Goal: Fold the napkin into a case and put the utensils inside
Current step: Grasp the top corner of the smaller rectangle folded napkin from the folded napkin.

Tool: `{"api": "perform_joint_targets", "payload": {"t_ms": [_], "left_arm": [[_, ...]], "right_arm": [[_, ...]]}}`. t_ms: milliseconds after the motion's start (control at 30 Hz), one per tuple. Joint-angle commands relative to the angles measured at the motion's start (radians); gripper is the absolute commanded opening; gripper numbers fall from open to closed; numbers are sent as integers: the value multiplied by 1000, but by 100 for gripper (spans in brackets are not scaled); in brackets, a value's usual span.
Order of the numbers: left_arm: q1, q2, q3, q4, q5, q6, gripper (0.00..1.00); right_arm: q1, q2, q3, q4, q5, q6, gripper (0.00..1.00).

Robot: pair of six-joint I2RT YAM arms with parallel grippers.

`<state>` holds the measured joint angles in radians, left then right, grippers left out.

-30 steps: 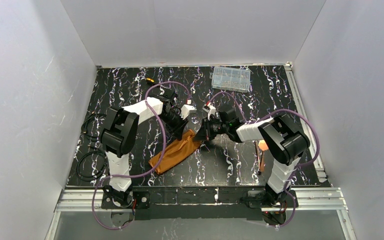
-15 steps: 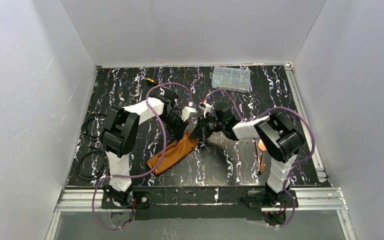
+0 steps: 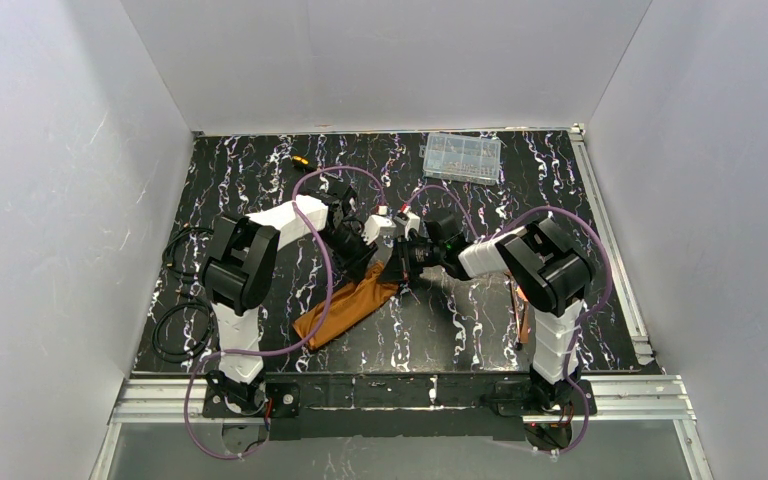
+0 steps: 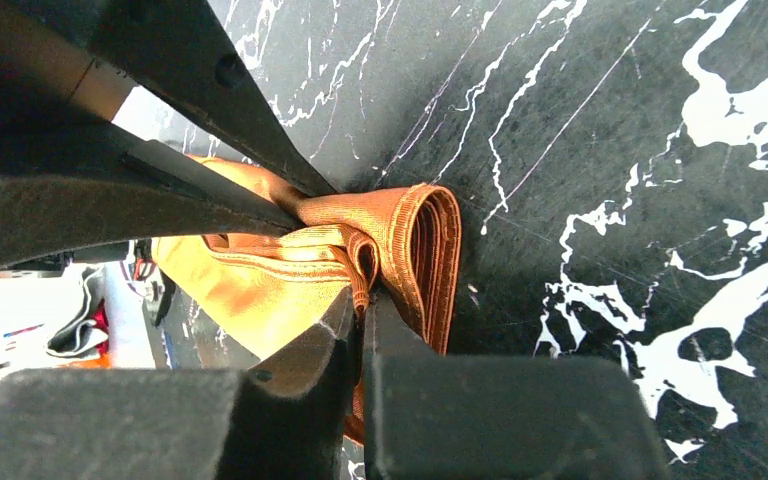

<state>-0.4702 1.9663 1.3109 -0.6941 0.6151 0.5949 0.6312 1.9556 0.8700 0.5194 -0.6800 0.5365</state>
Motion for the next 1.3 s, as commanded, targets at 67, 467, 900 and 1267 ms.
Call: {"api": "perform_joint_targets", "payload": {"t_ms": [67, 467, 900, 1267], "left_arm": [[-17, -32, -2, -51, 48, 38, 18], [-27, -44, 1, -57, 29, 34, 19], [-5, -251, 119, -107, -52, 9, 38], [-213, -333, -213, -84, -81, 212, 36]], "right_arm": [[5, -38, 12, 84, -29, 23, 8], [3, 12, 56, -80, 47, -37, 7], [4, 51, 42, -179, 70, -66, 7], [5, 37, 61, -194, 76, -54, 9]]}}
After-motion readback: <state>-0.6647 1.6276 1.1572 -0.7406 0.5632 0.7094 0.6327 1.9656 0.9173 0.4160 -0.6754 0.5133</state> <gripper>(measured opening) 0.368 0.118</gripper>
